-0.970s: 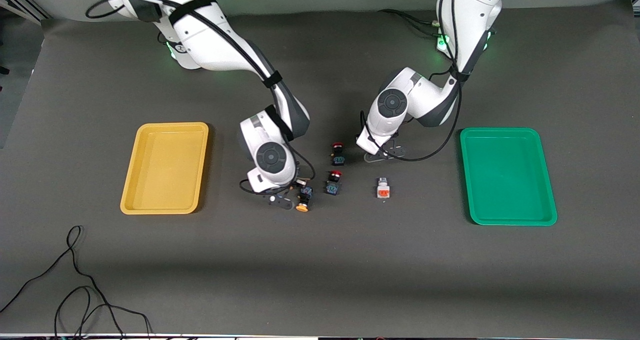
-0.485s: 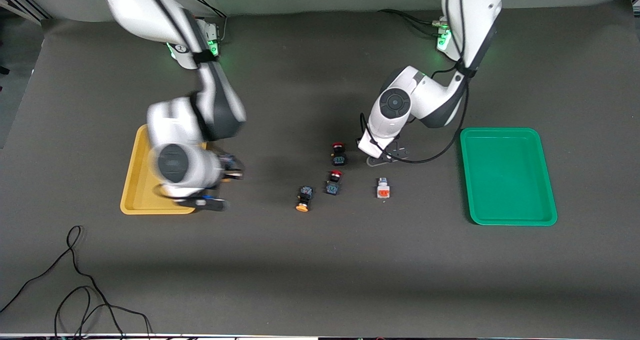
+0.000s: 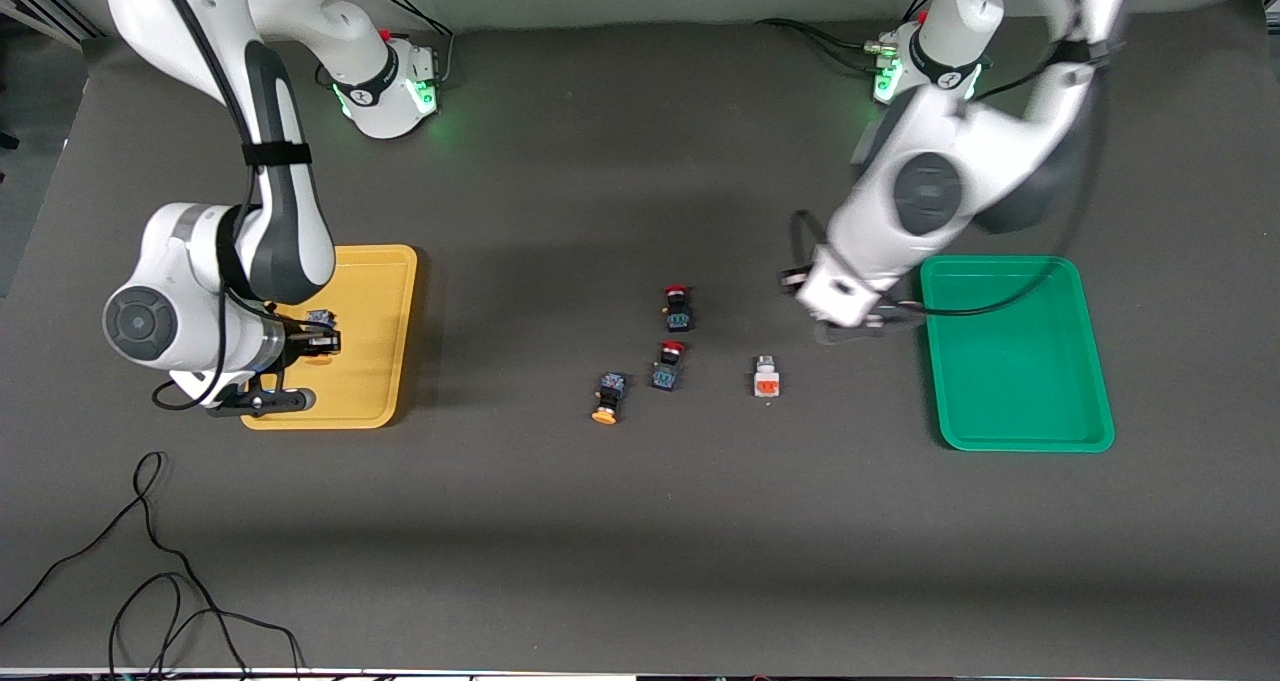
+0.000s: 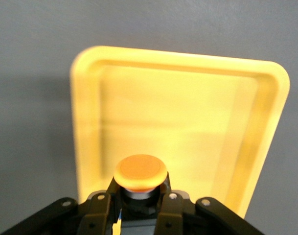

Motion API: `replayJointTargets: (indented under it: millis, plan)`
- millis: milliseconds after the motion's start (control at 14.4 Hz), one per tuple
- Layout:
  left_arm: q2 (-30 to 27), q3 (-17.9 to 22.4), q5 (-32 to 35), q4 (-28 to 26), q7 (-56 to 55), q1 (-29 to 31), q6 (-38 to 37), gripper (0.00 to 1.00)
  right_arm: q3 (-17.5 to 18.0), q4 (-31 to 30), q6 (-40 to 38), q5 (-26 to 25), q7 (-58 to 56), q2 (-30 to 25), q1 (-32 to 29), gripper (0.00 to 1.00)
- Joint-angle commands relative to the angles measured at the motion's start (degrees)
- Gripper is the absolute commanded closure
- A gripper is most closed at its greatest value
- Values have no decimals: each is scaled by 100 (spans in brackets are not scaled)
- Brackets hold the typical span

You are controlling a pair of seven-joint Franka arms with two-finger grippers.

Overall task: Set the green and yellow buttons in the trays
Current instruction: 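Carry the green button to the green tray while the right gripper carries orange button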

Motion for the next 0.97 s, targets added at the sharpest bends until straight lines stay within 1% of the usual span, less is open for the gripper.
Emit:
replayJointTargets:
  millis: [0, 69, 208, 277, 416, 485, 554, 623, 693, 831, 900]
  plan:
    - [-330, -15, -76, -132, 1291, 935, -596, 89, 6, -889, 1193, 132, -277, -125, 73, 100]
    - [-331, -15, -49, -141, 1634, 1295, -615, 89, 41, -1048, 1484, 245, -277, -47, 73, 100]
    - [-261, -15, 345, -281, 2311, 1815, -476, 89, 94, -1138, 1741, 789, -417, 129, 134, 100]
    - [-226, -15, 451, -464, 2515, 1965, -205, 89, 103, -1138, 1777, 1026, -566, 226, 143, 100]
    - [-190, -15, 575, -1140, 2744, 2255, 760, 89, 147, -1129, 1900, 1352, -803, 402, 135, 100]
    - [-77, -15, 619, -1456, 2797, 2300, 1313, 89, 155, -1111, 1900, 1458, -822, 455, 135, 39]
    - [124, -7, 698, -1703, 2798, 2309, 1919, 89, 156, -1111, 1892, 1538, -822, 455, 135, 1]
    - [413, -7, 794, -1827, 2798, 2309, 2412, 89, 156, -1103, 1848, 1538, -822, 420, 135, 0]
    - [677, 2, 891, -1872, 2798, 2370, 2748, 89, 156, -1102, 1830, 1547, -822, 376, 143, 0]
    - [987, 11, 1006, -1899, 2789, 2414, 3110, 88, 147, -1068, 1664, 1547, -770, 228, 152, 0]
    - [1040, 11, 1024, -1899, 2798, 2441, 3155, 83, 147, -998, 1471, 1547, -735, 122, 161, 0]
